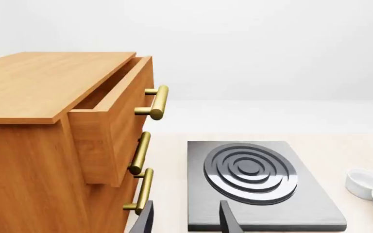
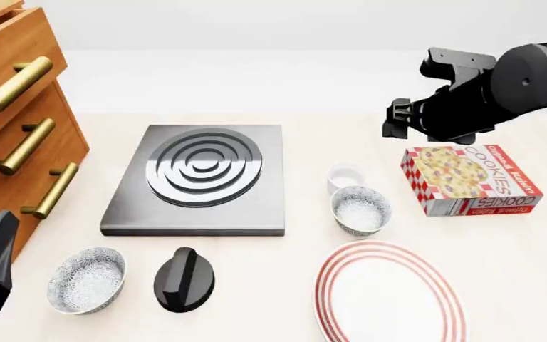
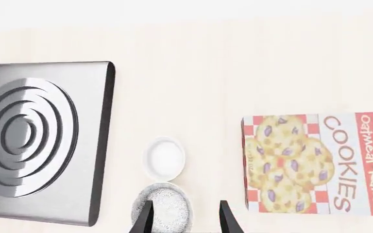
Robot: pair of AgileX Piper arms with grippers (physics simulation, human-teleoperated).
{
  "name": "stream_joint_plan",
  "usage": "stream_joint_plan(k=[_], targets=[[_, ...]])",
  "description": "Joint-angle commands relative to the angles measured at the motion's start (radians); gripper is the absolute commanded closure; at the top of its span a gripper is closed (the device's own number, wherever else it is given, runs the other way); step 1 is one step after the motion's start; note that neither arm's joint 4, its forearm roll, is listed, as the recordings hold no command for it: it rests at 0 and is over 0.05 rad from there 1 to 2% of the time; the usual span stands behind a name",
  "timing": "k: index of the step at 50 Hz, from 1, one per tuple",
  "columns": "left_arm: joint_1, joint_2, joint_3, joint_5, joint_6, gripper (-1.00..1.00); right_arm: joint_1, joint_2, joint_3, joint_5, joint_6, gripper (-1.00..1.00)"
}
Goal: Pick the akita bowl between the plate and the ramekin and place it on the plate.
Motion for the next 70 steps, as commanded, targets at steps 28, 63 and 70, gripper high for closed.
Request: stream_joint_plan(k=[28,63,70], targets=[[0.0,0.0,0.0,0.0,0.0,-1.0,0.005,0.092,0.176,-0.178,0.056,-1.0],[0.0,0.0,0.0,0.0,0.0,-1.0,0.016,0.128,0.268,-0.265,0.074,-1.0],[0.0,0.0,0.0,0.0,0.0,-1.0,0.031,0.16,0.289,-0.301,0.086,-1.0]])
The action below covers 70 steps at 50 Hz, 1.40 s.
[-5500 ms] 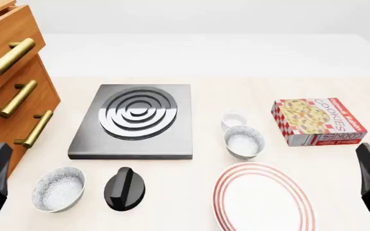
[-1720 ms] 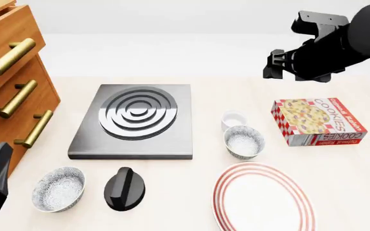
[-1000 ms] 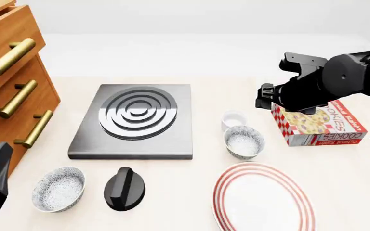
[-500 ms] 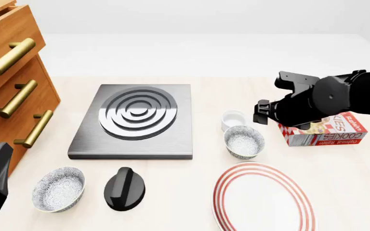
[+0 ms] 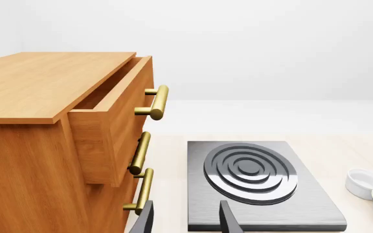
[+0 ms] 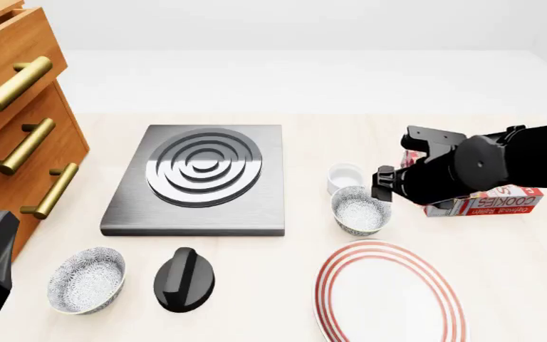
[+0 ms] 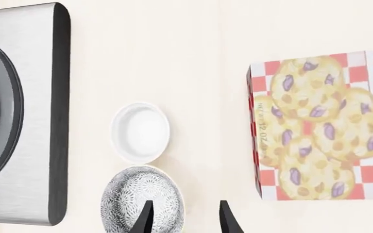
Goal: Pick the akita bowl between the plate and the ramekin and place it on the plate.
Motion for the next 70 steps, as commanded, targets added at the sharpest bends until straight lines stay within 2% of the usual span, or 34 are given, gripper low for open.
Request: stream_joint_plan(k=[1,22,40,41,57,70], targets=[[0.0,0.0,0.0,0.0,0.0,-1.0,0.012,0.034,0.032,-0.046,0.008,-1.0],[0.0,0.0,0.0,0.0,0.0,-1.0,0.03,0.065,0.053,-0.081,0.02,-1.0],[0.0,0.0,0.0,0.0,0.0,-1.0,0.02,0.073,0.055,-0.089,0.003,-1.0],[0.0,0.0,0.0,0.0,0.0,-1.0,0.014,0.068,0.057,-0.092,-0.006,1.0],[0.0,0.0,0.0,0.0,0.0,-1.0,0.012,0.064,0.063,-0.098,-0.012,1.0],[0.0,0.0,0.0,0.0,0.0,-1.0,0.022,-0.037,0.064,-0.037,-0.012,1.0]])
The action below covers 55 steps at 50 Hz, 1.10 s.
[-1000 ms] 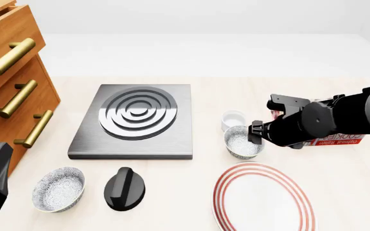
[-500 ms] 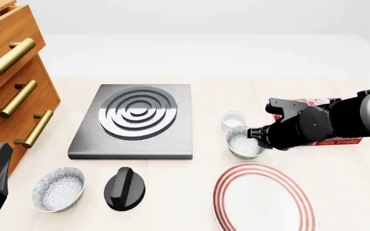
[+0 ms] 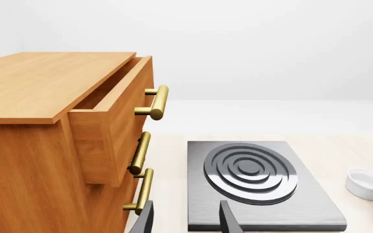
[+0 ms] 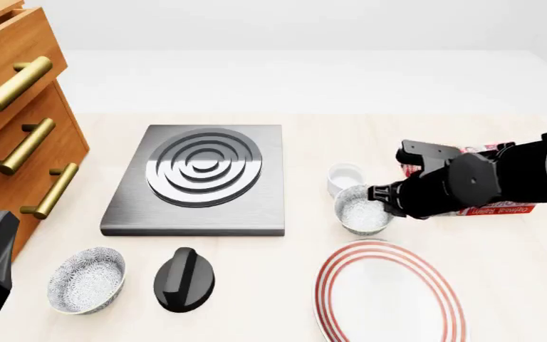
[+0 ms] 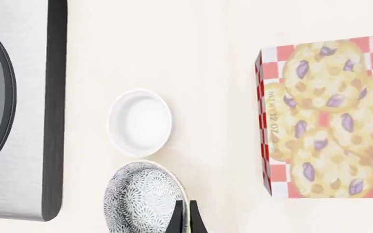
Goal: Pick the akita bowl between the plate and the ramekin and place it on the plate.
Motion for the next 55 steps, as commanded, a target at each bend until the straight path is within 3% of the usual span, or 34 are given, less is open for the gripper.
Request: stream_joint_plan(k=[1,27,43,52,55], targets=[[0.0,0.0,0.0,0.0,0.0,-1.0,0.009,-0.064,0.003,0.041,0.003,1.0],[0.0,0.0,0.0,0.0,0.0,-1.0,0.036,-0.244,-0.016,0.155,-0.033,1.0],[0.0,0.0,0.0,0.0,0.0,-1.0,0.029,-0.489,-0.041,0.342,-0.135,1.0],[0.0,0.0,0.0,0.0,0.0,-1.0,0.053,-0.535,-0.028,0.378,-0.156,1.0],[0.0,0.0,0.0,0.0,0.0,-1.0,0.076,-0.546,-0.015,0.397,-0.195,1.0]])
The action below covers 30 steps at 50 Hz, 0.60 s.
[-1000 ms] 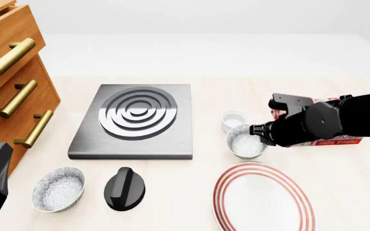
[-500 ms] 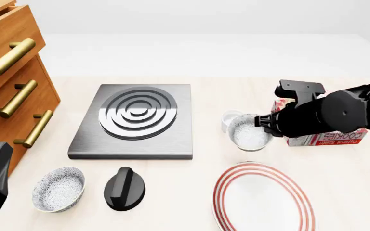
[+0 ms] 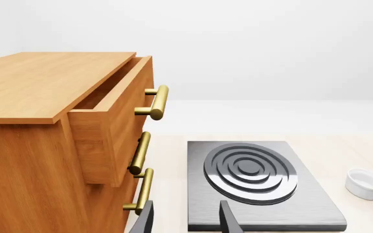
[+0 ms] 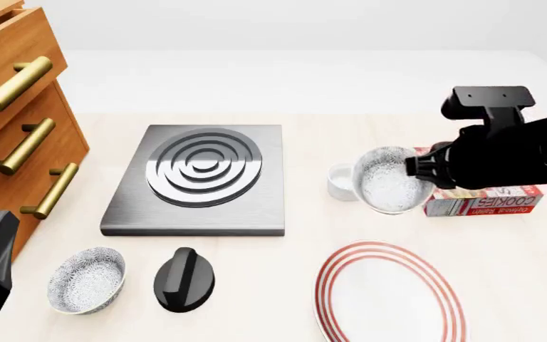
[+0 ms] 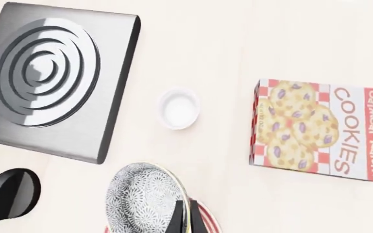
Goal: Pick the akita bowl between the plate and the ramekin and place it on the plate.
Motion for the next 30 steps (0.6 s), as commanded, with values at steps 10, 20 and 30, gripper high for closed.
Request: stream_joint_plan(k=[10,20,30], targets=[[0.0,0.0,0.0,0.0,0.0,-1.0,0.045,-0.136,0.074,0.098,-0.13,1.0],[0.0,0.0,0.0,0.0,0.0,-1.0,0.065,-0.193,0.133,0.12,-0.152,1.0],[0.0,0.0,0.0,0.0,0.0,-1.0,0.06,-0.225,0.218,0.106,-0.17,1.0]])
